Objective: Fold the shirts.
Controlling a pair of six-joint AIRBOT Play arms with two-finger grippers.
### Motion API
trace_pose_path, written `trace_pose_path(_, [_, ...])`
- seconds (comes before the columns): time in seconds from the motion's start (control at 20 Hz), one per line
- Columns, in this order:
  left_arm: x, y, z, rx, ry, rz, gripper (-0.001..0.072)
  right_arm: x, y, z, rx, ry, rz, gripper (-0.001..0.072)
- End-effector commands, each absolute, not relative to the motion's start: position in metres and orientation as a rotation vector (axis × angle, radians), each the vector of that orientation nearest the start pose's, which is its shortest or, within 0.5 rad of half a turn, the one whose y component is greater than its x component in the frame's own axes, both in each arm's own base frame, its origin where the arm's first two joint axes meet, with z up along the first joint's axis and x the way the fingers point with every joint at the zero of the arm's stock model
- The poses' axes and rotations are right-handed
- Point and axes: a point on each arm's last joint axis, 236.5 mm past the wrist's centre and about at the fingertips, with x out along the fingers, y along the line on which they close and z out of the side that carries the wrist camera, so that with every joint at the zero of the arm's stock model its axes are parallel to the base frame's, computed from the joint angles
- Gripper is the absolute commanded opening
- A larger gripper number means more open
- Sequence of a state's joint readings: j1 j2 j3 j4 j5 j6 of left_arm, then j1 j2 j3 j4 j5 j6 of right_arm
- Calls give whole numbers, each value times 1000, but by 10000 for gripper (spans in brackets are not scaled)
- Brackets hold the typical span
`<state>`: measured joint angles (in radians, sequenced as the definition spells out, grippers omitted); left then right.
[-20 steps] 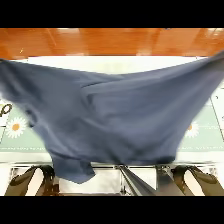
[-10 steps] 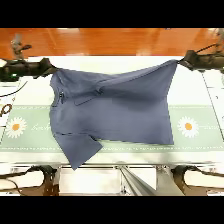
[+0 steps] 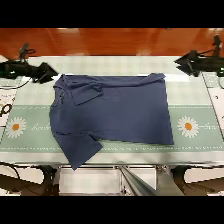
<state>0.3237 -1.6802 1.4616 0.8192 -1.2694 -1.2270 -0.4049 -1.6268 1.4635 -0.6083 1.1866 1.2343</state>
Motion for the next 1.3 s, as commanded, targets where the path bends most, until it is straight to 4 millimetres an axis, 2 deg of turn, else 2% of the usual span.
trace_pose_path(0.0, [388,28,9,-731,1372,-366,508,422,-55,54,703,1143,308,413])
trace_pose_path(0.1, [350,37,4,-791,1325,-270,509,384,-72,46,695,1157,204,413])
trace_pose_path(0.2, [307,42,-19,-880,1287,-147,508,353,-71,36,745,1109,132,413])
trace_pose_path(0.25, [283,35,-32,-936,1302,-116,508,338,-65,31,743,1098,130,413])
trace_pose_path(0.3, [257,19,-44,-991,1343,-128,507,328,-58,25,737,1078,114,413])
trace_pose_path(0.4, [222,-8,-64,-1036,1412,-174,507,323,-40,27,808,1007,120,413])
trace_pose_path(0.5, [215,-10,-75,-1070,1435,-125,507,316,-24,25,835,1004,164,413])
trace_pose_path(0.65, [202,1,-86,-1044,1487,-47,507,310,-17,23,851,1032,184,413])
trace_pose_path(1.0, [211,10,-97,-1044,1459,-3,507,311,-16,24,856,1029,189,413])
trace_pose_path(1.1, [213,2,-102,-1080,1479,-31,507,311,-17,24,858,1026,185,413])
trace_pose_path(1.25, [218,-25,-108,-1070,1526,-147,507,312,-18,24,862,1022,176,413])
